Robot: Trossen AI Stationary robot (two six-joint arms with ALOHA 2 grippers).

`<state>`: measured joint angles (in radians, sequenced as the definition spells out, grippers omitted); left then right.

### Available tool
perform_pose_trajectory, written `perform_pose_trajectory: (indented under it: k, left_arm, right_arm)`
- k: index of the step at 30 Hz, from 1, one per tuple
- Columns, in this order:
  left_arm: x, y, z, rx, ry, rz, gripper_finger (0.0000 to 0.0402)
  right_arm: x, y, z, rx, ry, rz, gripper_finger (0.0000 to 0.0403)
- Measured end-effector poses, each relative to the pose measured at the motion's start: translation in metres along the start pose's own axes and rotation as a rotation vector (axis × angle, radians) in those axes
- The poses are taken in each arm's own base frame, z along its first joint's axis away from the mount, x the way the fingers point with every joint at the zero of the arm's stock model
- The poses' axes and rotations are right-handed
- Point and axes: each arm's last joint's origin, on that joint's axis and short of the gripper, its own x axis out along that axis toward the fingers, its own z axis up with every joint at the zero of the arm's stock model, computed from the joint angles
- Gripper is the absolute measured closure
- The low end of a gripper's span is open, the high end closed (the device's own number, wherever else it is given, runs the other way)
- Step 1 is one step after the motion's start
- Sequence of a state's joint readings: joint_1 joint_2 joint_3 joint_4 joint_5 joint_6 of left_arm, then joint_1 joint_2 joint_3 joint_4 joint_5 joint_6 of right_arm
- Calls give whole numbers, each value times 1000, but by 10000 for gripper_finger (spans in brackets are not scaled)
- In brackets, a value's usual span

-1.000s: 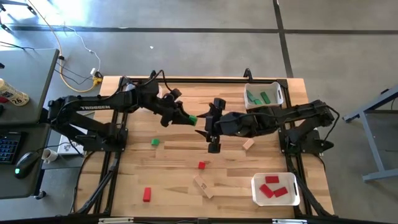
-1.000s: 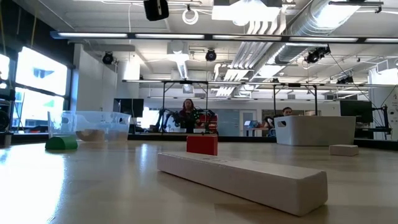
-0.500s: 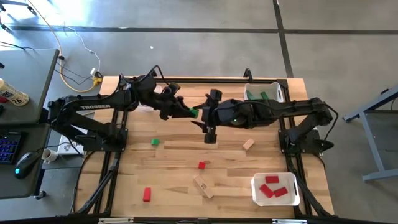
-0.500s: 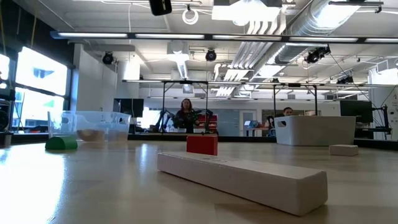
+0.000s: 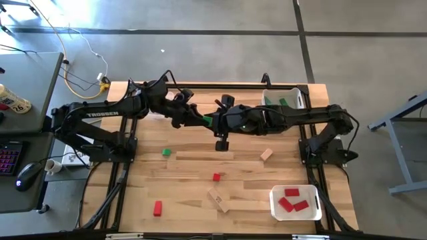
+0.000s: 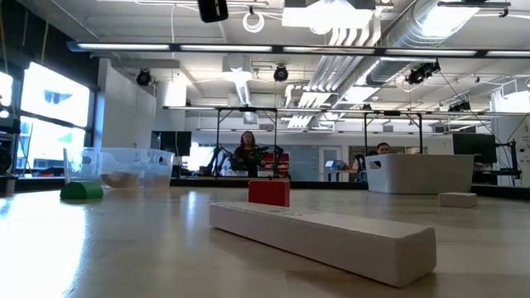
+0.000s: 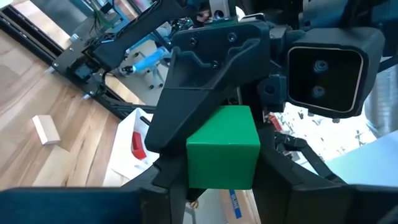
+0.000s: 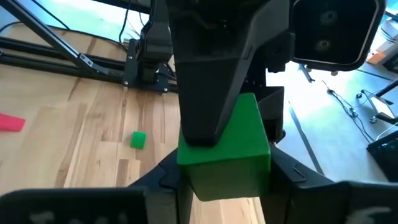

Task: Sort & place blocks by color
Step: Put the green block into the gray bin

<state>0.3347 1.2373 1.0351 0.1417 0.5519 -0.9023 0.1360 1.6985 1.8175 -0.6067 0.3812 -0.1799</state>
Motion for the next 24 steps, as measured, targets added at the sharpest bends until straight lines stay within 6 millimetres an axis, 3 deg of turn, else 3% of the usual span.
perform_pose_trajectory:
  k: [12,24]
  left_arm:
    - [0,1,0,50,-5,10,267]
    - [2,6,-1,217,6,41,183]
  right_arm:
    - [-1,0,0,50,1,0,293]
    - [-3,0,-9,174,97,7,295]
